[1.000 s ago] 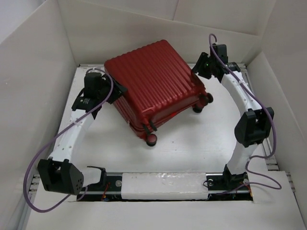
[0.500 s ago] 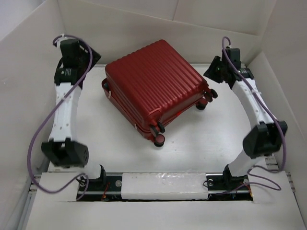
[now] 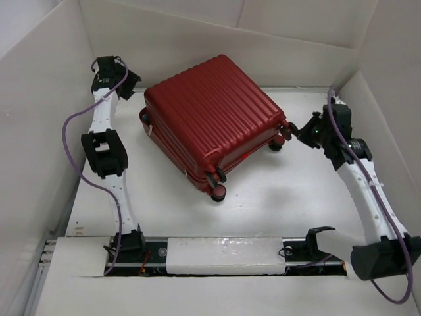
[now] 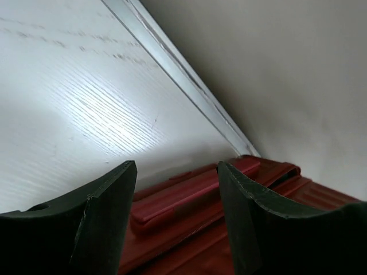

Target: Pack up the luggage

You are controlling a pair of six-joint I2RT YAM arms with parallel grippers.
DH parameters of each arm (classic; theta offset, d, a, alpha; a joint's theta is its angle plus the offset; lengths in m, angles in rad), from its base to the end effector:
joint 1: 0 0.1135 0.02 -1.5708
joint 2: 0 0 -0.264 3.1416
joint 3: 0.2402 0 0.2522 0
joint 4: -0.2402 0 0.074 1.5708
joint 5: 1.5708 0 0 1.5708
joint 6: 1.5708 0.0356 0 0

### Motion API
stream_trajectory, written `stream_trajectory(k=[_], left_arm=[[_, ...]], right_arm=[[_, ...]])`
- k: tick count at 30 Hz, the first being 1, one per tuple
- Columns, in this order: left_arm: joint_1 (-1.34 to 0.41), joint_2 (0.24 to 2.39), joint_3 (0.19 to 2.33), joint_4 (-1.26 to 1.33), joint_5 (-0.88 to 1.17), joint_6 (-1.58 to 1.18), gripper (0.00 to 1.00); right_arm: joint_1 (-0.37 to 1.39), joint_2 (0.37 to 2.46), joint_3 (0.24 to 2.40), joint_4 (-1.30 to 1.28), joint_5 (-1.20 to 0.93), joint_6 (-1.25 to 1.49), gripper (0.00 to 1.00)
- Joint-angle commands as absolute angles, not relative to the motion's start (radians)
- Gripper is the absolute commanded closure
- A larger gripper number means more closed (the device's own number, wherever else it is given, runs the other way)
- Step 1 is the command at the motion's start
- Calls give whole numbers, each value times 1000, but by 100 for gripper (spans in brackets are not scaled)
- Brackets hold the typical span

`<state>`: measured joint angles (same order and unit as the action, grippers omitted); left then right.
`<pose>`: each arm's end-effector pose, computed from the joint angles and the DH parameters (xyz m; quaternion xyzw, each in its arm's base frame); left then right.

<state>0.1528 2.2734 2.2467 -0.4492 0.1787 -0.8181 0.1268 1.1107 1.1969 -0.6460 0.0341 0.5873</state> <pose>0.5287 0.0750 0.3185 -0.3557 0.7739 -0.2413 0.4651 0.2328 0.0285 0.3727 0.2077 0.8498 0.1552 0.4589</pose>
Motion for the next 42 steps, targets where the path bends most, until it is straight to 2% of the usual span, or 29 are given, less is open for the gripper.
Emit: stream_trajectory(k=[1,4,9,10,11,12,14,15,18,19,22,25,27,29,30,32,34,36,37,38,40,42], left_arm=[[115,2308,2347,-431,320,-805,45],[103,2332,2338,-431,353,-781,45],[45,2289,2136,-399,411,-710,48],[32,2266,2094,-411,402,-681,53],[14,2226,2032,-393,381,-666,53],[-29,2113,1867,-361,330,-649,53],[-66,1989,1687,-258,316,-637,53],[-87,1870,1514,-230,334,-646,53],[-112,1662,1282,-166,377,-681,54],[-124,1610,1137,-146,399,-681,55],[-207,1405,931,-163,364,-709,55],[-238,1211,874,-288,298,-721,54],[-238,1108,885,-384,214,-721,49],[-238,984,969,-438,151,-709,47],[-238,950,1001,-480,137,-709,47],[-238,876,1067,-514,105,-709,44],[-238,864,1169,-575,16,-700,43],[-238,864,1248,-612,-64,-687,43],[-238,873,1259,-623,-75,-675,43],[-238,873,1259,-623,-75,-664,44],[-238,894,1238,-638,-63,-664,49],[-238,894,1192,-606,7,-664,56]], right_arm=[[152,1192,1140,-628,-31,600,100],[176,1288,1150,-545,-52,600,100],[212,1471,1267,-462,-66,548,100],[224,1503,1311,-453,-90,535,100],[224,1563,1333,-443,-91,535,100],[236,1590,1354,-443,-100,535,100],[252,1662,1411,-423,-126,535,100],[268,1684,1429,-423,-126,535,100],[308,1771,1520,-402,-158,535,100],[328,1796,1598,-402,-170,546,100],[357,1908,1753,-454,-196,546,100],[379,2011,1975,-530,-213,528,100],[379,2054,2145,-575,-254,528,100],[359,2112,2262,-613,-306,517,100],[335,2138,2401,-629,-404,517,98],[313,2216,2561,-711,-463,529,96],[285,2227,2655,-745,-488,529,90],[267,2116,2565,-718,-488,529,83],[249,2056,2486,-689,-468,529,76],[238,1992,2304,-655,-453,529,65],[209,1797,2136,-580,-419,508,58],[190,1623,1946,-601,-257,485,56]])
